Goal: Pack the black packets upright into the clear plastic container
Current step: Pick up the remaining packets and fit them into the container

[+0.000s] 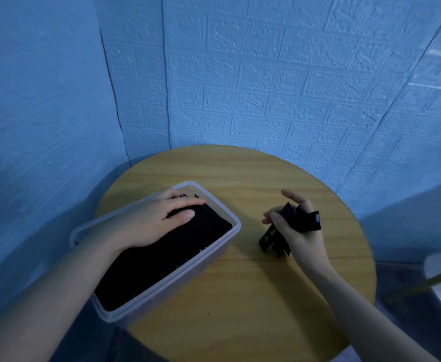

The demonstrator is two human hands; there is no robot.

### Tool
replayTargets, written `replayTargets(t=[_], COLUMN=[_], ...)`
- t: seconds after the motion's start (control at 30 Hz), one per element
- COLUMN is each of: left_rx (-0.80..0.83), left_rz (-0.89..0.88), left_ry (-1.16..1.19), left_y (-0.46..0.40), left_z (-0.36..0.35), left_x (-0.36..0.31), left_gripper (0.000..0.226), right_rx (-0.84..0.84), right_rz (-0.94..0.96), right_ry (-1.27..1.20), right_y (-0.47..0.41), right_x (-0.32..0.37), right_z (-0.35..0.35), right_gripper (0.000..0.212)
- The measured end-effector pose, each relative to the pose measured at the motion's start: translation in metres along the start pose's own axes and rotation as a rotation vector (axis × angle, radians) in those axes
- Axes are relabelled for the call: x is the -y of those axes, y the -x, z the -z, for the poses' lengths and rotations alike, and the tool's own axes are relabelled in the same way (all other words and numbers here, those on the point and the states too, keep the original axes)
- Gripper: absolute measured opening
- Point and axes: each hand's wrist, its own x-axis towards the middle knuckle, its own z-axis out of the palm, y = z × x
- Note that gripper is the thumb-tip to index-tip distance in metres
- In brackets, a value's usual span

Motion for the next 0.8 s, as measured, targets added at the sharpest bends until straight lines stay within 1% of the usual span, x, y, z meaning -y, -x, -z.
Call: replayTargets(t=[0.07,0.1,0.2,0.23,0.3,0.37,0.43,0.5,0.53,0.63,0.8], left_rx=[-0.001,-0.003,0.0,0.002,0.002,0.008,0.017,0.023,0.024,0.031,0.027], left_rz=[0.006,0.005,0.007,0.009,0.016,0.03,0.048,0.054,0.052,0.055,0.055], left_ry=[-0.018,-0.021,-0.027,-0.028,-0.041,-0.052,-0.049,-0.041,-0.041,-0.036,-0.057], left_y=[0.0,0.0,0.001,0.001,0.001,0.001,0.001,0.002,0.002,0.002,0.002], left_z=[0.0,0.0,0.0,0.0,0.001,0.001,0.002,0.003,0.003,0.004,0.004], left_x=[0.0,0.001,0.0,0.001,-0.001,-0.002,-0.004,-0.006,-0.007,-0.007,-0.007], left_gripper=[0.049,0.049,0.054,0.055,0.052,0.046,0.046,0.049,0.049,0.044,0.042], right_rx=[0.038,0.068,0.156,0.162,0.142,0.109,0.107,0.123,0.137,0.176,0.179], right_rz=[-0.067,-0.123,-0.272,-0.282,-0.288,-0.309,-0.363,-0.412,-0.418,-0.391,-0.345], right_ry=[0.026,0.043,0.141,0.19,0.239,0.232,0.198,0.124,0.097,0.06,0.068], right_y=[0.0,-0.001,-0.001,-0.002,-0.002,-0.001,-0.001,-0.002,-0.004,-0.009,-0.022], right_x=[-0.001,-0.002,-0.005,-0.005,-0.004,-0.001,0.004,0.01,0.013,0.027,0.043], right_z=[-0.001,-0.002,-0.003,-0.004,-0.004,-0.006,-0.007,-0.009,-0.01,-0.016,-0.03], right_gripper=[0.039,0.036,0.018,0.019,0.041,0.048,0.043,0.031,0.028,0.026,0.02])
